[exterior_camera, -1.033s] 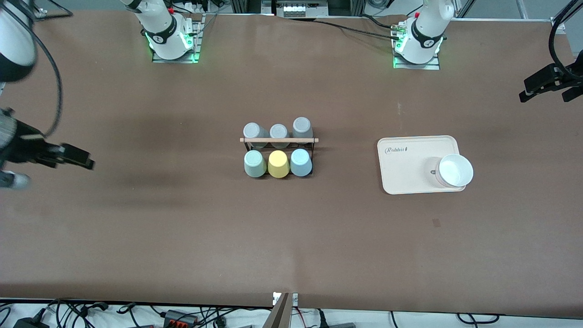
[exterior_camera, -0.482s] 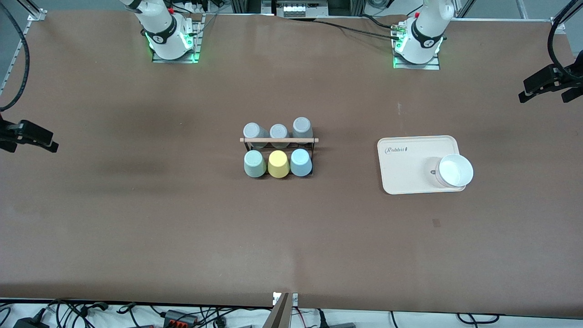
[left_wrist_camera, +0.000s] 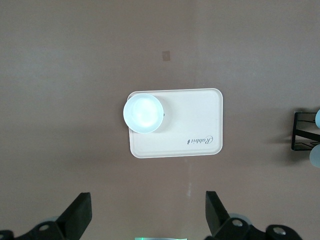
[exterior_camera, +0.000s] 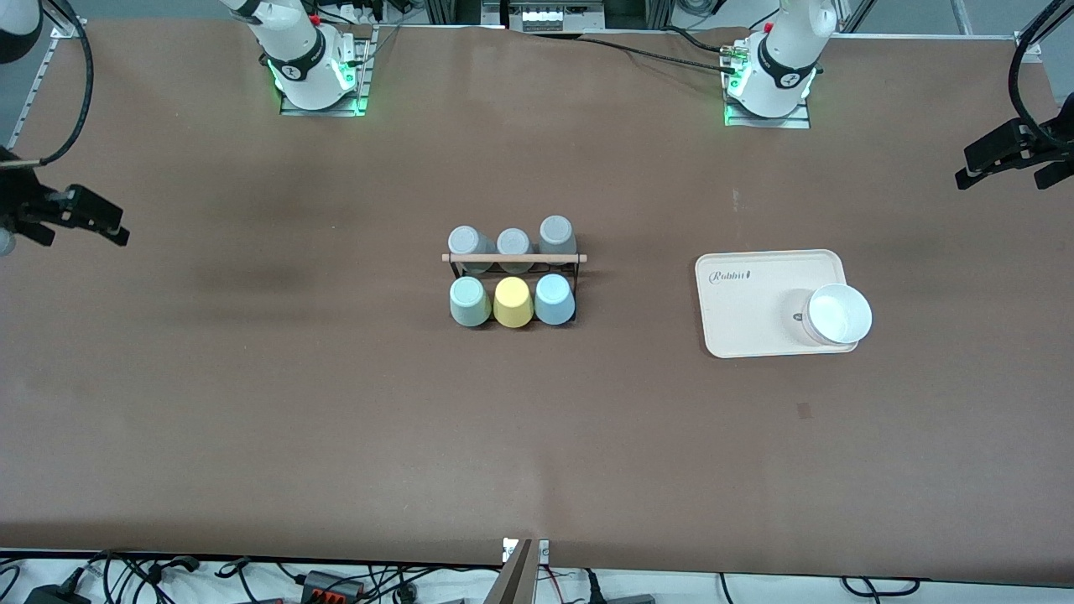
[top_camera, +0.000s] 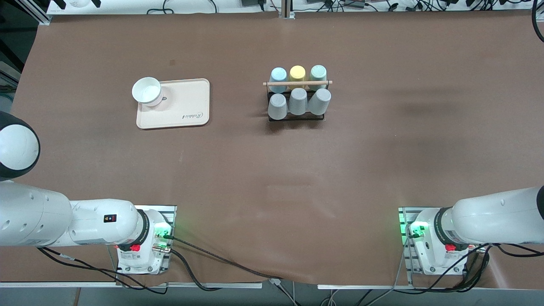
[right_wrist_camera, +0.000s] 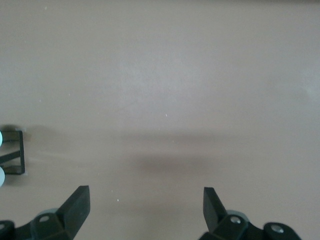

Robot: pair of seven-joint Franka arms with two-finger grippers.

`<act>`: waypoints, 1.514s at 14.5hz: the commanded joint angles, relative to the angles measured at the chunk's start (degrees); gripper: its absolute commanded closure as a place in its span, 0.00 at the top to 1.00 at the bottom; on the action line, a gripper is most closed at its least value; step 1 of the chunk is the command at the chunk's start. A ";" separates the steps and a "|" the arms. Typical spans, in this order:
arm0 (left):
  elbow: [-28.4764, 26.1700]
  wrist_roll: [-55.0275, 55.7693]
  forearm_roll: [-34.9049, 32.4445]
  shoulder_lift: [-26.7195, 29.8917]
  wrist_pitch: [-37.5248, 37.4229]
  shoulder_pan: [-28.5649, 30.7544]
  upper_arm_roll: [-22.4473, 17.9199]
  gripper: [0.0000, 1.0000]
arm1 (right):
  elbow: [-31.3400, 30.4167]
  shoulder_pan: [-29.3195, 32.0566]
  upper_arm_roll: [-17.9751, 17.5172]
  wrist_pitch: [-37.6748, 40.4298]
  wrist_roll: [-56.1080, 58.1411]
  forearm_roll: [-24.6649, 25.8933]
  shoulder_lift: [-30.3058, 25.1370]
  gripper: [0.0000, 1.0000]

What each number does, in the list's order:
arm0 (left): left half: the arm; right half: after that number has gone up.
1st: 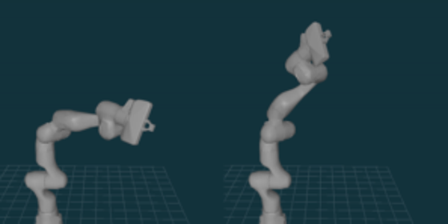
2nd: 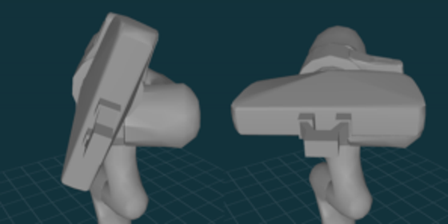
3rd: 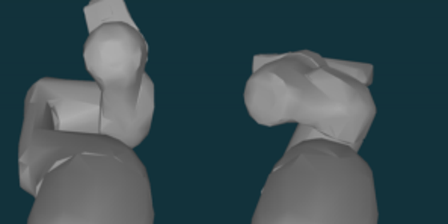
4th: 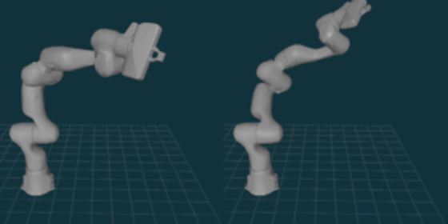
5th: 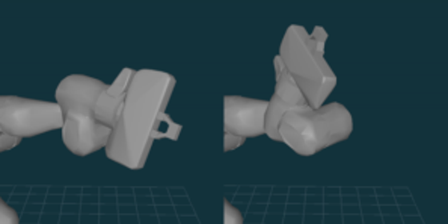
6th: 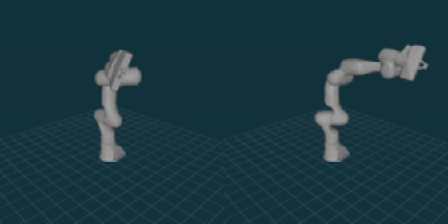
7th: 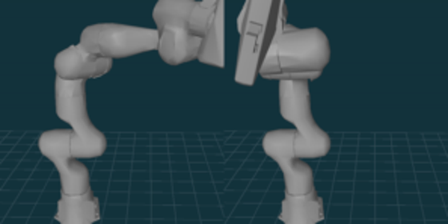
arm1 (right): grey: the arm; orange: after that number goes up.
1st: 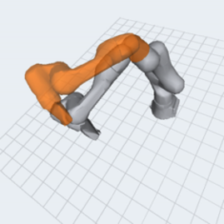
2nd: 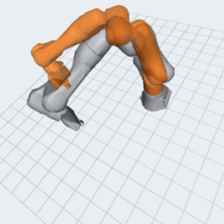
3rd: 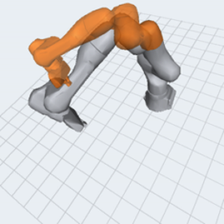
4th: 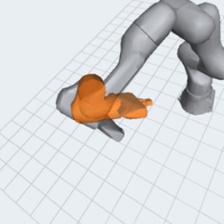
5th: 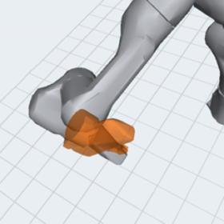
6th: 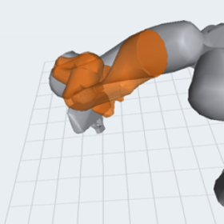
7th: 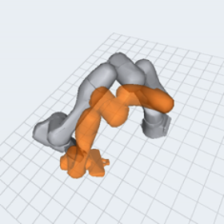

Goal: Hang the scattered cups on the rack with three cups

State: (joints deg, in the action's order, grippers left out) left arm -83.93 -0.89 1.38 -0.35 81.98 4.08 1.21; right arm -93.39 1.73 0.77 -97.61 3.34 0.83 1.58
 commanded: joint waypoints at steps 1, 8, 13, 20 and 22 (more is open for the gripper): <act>0.17 -1.22 0.03 0.00 0.11 0.22 0.20 1.00 | -6.27 -0.50 0.37 -1.80 1.14 0.76 -4.82 1.00; 0.17 -1.22 0.03 0.00 0.11 0.22 0.20 1.00 | -7.51 -0.41 0.37 -1.88 0.70 0.23 -5.00 1.00; 0.08 -1.22 0.03 0.00 0.20 0.22 0.20 1.00 | -7.60 -0.59 0.37 -1.97 0.70 0.31 -5.00 1.00; 0.08 -1.22 0.03 0.00 0.11 0.22 0.20 1.00 | -7.60 -2.43 1.60 -2.06 0.61 0.31 -5.36 1.00; 0.08 -1.22 0.03 0.00 0.20 0.22 0.20 1.00 | -7.60 -1.91 1.60 -1.71 0.61 0.23 -5.36 1.00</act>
State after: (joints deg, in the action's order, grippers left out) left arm -83.95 -0.96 1.38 -0.38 81.98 4.08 1.21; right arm -99.60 0.57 1.19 -99.05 3.35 0.89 -2.25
